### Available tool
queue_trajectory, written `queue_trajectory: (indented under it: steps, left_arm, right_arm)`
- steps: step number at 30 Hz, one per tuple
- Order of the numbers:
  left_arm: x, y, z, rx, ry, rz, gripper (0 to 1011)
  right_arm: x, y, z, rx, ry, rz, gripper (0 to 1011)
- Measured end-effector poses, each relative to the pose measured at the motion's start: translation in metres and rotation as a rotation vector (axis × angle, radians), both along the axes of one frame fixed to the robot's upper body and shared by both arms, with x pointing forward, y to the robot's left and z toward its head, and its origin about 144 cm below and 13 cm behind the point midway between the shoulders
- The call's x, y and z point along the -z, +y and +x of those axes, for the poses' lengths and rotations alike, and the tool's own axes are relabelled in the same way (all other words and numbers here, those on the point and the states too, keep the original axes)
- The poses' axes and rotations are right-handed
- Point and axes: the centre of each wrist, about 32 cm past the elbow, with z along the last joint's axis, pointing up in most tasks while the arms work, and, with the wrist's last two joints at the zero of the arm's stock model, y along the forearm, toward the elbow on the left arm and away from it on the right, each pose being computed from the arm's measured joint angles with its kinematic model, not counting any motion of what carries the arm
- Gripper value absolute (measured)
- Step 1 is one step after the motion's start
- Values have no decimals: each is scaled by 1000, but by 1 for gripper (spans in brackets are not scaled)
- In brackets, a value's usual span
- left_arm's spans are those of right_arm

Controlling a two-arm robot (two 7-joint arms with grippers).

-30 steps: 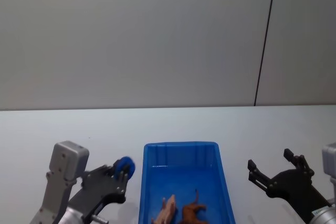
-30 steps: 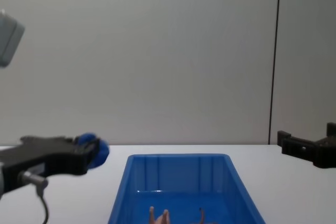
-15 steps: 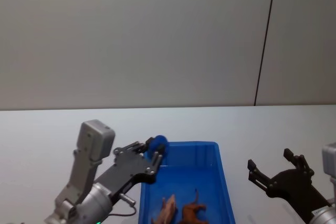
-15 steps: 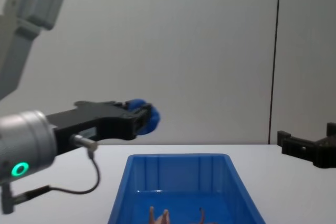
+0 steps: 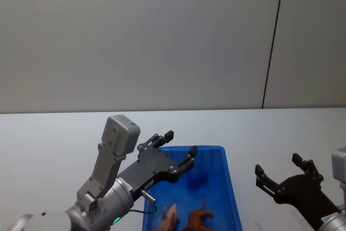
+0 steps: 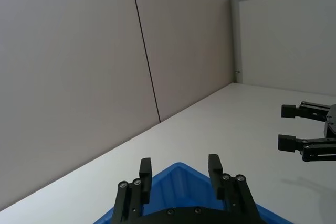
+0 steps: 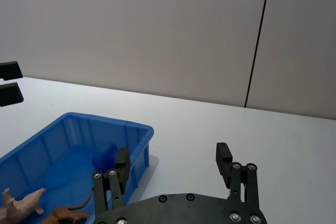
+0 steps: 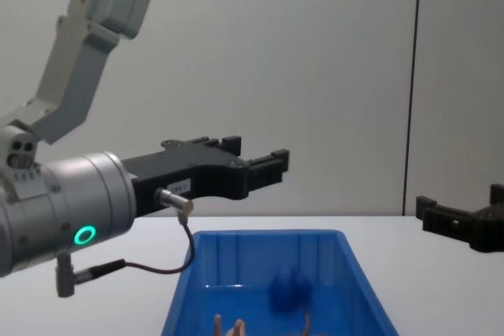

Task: Pick up the two dolls from the table and place them into the box.

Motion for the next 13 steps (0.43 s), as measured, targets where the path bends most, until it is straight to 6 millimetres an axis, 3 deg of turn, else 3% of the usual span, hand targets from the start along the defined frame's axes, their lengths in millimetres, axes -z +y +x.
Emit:
queue_trajectory:
  steps: [5, 13]
  left_arm:
    - [-1, -3, 3, 13, -2, 2, 822]
    - [-2, -5, 6, 27, -5, 5, 1001]
  right_arm:
    - [0, 0, 0, 0, 0, 0, 1001]
    - [0, 0, 0, 0, 0, 0, 1001]
